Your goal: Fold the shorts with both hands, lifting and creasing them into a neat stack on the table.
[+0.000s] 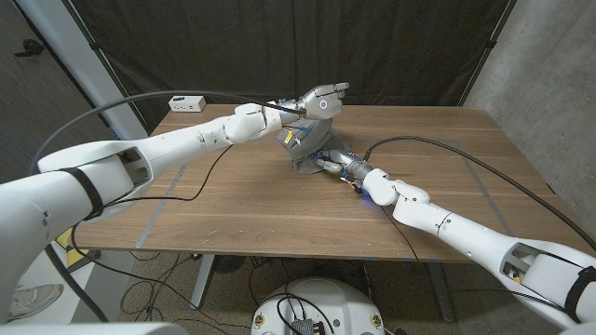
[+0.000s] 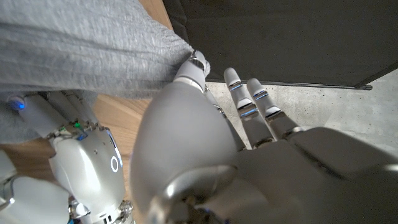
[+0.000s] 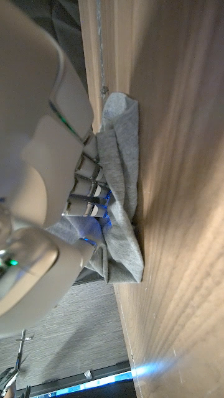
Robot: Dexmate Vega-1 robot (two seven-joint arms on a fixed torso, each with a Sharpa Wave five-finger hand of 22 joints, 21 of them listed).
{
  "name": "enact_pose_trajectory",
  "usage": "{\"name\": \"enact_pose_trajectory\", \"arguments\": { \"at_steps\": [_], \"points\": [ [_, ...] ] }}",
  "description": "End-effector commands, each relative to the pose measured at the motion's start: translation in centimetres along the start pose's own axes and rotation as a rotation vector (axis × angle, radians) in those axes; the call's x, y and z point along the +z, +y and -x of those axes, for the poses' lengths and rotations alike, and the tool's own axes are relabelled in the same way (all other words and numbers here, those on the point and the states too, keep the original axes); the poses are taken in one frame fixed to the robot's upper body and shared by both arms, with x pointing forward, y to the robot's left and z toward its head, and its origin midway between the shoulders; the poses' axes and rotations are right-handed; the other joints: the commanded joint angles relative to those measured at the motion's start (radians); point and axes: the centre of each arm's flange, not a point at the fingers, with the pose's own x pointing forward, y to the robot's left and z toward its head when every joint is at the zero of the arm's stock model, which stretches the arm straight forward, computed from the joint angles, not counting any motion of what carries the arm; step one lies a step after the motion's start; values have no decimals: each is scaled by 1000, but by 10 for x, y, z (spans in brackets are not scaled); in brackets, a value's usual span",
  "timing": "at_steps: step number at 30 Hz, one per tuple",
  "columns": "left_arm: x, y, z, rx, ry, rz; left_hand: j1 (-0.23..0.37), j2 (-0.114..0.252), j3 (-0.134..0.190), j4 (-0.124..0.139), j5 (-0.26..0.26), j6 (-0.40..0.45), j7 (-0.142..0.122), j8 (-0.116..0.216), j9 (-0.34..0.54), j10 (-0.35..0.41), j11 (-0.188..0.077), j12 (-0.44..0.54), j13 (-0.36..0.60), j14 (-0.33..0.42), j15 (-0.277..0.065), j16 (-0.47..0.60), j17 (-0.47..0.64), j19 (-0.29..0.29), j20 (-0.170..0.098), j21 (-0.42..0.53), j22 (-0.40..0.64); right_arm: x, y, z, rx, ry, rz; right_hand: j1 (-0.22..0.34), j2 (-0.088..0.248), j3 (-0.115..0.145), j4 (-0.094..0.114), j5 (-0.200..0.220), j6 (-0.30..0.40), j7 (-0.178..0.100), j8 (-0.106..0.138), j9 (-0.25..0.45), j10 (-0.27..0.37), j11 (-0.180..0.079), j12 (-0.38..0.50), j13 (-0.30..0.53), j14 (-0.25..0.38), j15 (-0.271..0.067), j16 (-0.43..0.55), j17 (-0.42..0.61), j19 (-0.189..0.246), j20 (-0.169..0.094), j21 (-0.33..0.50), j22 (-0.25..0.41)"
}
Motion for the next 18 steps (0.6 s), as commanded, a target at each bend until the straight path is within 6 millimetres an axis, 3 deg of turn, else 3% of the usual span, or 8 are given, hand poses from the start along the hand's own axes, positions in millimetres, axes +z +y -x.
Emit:
{"name": "enact_pose_trajectory", "arguments": {
  "at_steps": [1, 3, 5, 8, 15, 16, 17, 18],
  "points": [
    [15, 3, 5, 5, 2, 67, -32, 4, -17, 33, -8, -119, 1, -68, -46, -52, 5, -16, -17, -7, -157, -16, -4, 8, 7, 15, -3, 0, 0, -2, -1, -8, 3, -7, -4, 9, -1, -5, 4, -1, -1, 2, 0, -3, -3, 3, -4, -45, 1, 1, 9, 10, 8, 4],
    [15, 3, 6, -3, 10, 78, -62, 3, -32, 54, -11, -167, -3, -96, -57, -88, 6, -24, -27, -11, -153, -16, -4, 9, 6, 20, -5, 1, 0, -3, 11, -6, 7, -7, -4, 10, -1, -5, 4, 0, -2, 2, 0, -4, -3, 3, -3, -45, 1, 1, 9, 10, 8, 4],
    [16, 3, 8, -3, 18, 75, -112, 5, -51, 92, -11, -279, -11, -167, -67, -152, 9, -28, -45, -50, -149, -22, -8, 8, 8, 26, -11, 1, 0, -3, 9, -9, 5, -7, -4, 10, -1, -5, 4, 0, -1, 2, 1, -5, -3, 3, -3, -45, 2, 1, 9, 10, 8, 4],
    [16, 4, 9, -5, 32, 79, -158, 11, -65, 129, -12, -357, -14, -219, -67, -209, 9, -27, -61, -83, -152, -22, -11, 6, 11, 28, -17, 2, -1, -5, 10, -11, 7, -8, -4, 11, -1, -5, 3, -1, -2, 2, 1, -2, -3, 3, -3, -45, 2, 1, 9, 10, 8, 4],
    [12, 5, 9, -19, 98, 122, -235, 21, -86, 188, -18, -417, -13, -231, -65, -252, 9, -26, -71, -108, -146, -22, -16, 12, -7, 29, -21, 2, -1, -7, 21, -10, 9, -9, -5, 13, -2, -5, 3, -1, -2, 2, 0, -4, -3, 3, -3, -44, 2, 1, 10, 10, 8, 4],
    [11, 6, 10, -26, 119, 129, -252, 22, -90, 200, -19, -434, -14, -233, -65, -266, 9, -28, -73, -116, -146, -24, -18, 14, -11, 30, -22, 2, -2, -7, 18, -10, 10, -9, -5, 13, -2, -5, 3, -2, -2, 2, -1, -4, -3, 3, -4, -44, 1, 1, 10, 10, 8, 4],
    [9, 6, 9, -36, 138, 146, -296, 34, -91, 231, -17, -453, -14, -226, -63, -289, 9, -26, -77, -130, -144, -24, -21, 17, -15, 31, -24, 3, -2, -7, 17, -12, 16, -9, -5, 13, -2, -5, 3, -2, -2, 2, -1, -3, -3, 3, -4, -43, 1, 1, 10, 11, 9, 4],
    [8, 7, 10, -40, 160, 158, -312, 36, -93, 240, -18, -460, -14, -228, -64, -296, 10, -26, -78, -136, -144, -25, -22, 12, -8, 29, -24, 3, -2, -7, 18, -13, 19, -9, -5, 14, -3, -5, 2, -3, -2, 2, -2, -4, -3, 3, -5, -43, 1, 1, 10, 11, 8, 4]
  ]
}}
